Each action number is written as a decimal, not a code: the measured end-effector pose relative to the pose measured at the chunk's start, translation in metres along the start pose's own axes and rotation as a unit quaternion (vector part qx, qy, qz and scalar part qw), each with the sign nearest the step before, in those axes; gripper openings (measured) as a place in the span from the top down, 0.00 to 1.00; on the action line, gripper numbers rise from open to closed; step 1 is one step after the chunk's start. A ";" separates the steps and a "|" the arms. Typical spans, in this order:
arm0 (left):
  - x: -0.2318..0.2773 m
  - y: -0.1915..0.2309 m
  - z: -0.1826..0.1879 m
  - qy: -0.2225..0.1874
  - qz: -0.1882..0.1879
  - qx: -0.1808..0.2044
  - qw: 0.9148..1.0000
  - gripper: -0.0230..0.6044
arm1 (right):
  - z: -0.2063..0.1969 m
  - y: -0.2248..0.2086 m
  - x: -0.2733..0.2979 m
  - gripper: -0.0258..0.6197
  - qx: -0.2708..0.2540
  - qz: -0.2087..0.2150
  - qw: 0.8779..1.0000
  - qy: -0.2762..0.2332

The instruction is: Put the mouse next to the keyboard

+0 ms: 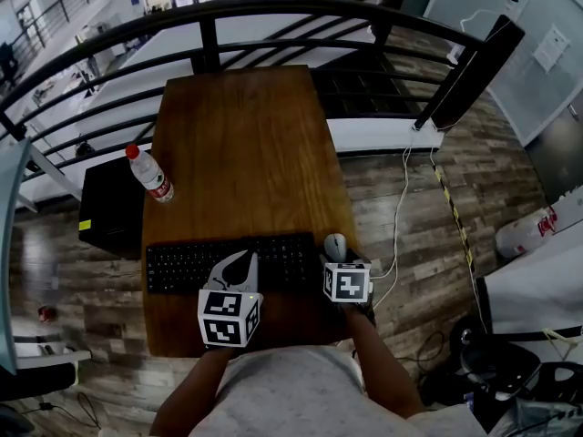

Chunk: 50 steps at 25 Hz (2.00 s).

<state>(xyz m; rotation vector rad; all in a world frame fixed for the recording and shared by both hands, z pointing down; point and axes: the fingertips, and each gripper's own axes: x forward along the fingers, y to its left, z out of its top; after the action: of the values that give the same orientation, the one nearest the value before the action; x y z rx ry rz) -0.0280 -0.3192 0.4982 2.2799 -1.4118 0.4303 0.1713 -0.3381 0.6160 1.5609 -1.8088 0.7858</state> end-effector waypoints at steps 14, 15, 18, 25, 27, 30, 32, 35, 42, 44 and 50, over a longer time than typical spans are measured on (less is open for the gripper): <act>0.005 0.001 0.001 0.002 0.006 -0.002 1.000 0.97 | -0.003 -0.003 0.010 0.48 -0.002 -0.003 1.000 0.014; 0.005 0.001 0.001 0.002 0.006 -0.001 1.000 0.97 | -0.003 -0.003 0.010 0.48 -0.002 -0.004 1.000 0.013; 0.005 0.000 0.000 0.003 0.006 -0.001 1.000 0.97 | -0.003 -0.003 0.010 0.48 -0.001 -0.004 1.000 0.010; -0.002 0.001 0.002 -0.001 0.011 -0.004 1.000 0.97 | 0.002 -0.003 -0.002 0.48 0.002 0.005 1.000 -0.003; -0.004 0.001 0.003 -0.002 0.010 -0.004 1.000 0.97 | 0.007 0.000 -0.007 0.49 0.001 0.007 1.000 -0.010; -0.008 0.001 0.004 -0.005 0.009 -0.004 1.000 0.97 | 0.015 0.007 -0.017 0.51 -0.002 0.013 1.000 -0.025; -0.010 0.000 0.004 -0.007 0.009 -0.004 1.000 0.97 | 0.022 0.013 -0.025 0.53 -0.006 0.016 0.999 -0.039; -0.016 0.001 0.005 -0.009 0.010 -0.004 1.000 0.97 | 0.035 0.024 -0.039 0.56 -0.012 0.028 0.998 -0.062; -0.038 0.007 0.008 -0.021 0.015 -0.007 1.000 0.97 | 0.062 0.068 -0.076 0.67 -0.044 0.074 0.990 -0.110; -0.043 0.010 0.008 -0.024 0.017 -0.007 1.000 0.97 | 0.069 0.081 -0.087 0.70 -0.051 0.088 0.987 -0.126; -0.062 0.020 0.013 -0.035 0.024 -0.010 0.999 0.97 | 0.086 0.123 -0.120 0.77 -0.076 0.132 0.973 -0.176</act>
<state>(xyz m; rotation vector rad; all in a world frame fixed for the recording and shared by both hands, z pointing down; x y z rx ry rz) -0.0729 -0.2860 0.4621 2.2701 -1.5008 0.3515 0.0569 -0.3144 0.4637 1.4447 -2.3109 0.4889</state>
